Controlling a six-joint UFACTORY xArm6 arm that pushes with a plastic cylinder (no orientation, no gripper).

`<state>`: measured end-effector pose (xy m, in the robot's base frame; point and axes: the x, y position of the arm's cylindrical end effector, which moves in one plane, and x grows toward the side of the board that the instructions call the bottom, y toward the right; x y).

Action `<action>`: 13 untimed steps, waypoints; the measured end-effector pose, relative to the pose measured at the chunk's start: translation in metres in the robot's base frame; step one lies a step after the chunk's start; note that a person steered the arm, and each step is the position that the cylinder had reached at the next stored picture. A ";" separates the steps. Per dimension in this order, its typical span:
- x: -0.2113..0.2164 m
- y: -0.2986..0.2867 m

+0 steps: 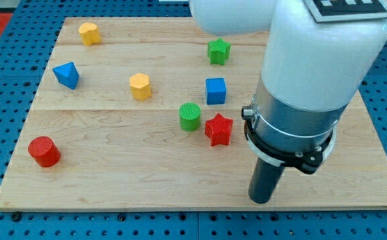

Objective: Make a group of yellow blocks with red star towards top left

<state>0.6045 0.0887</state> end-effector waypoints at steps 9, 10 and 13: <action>-0.027 -0.017; -0.021 -0.017; -0.052 -0.049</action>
<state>0.5527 0.0395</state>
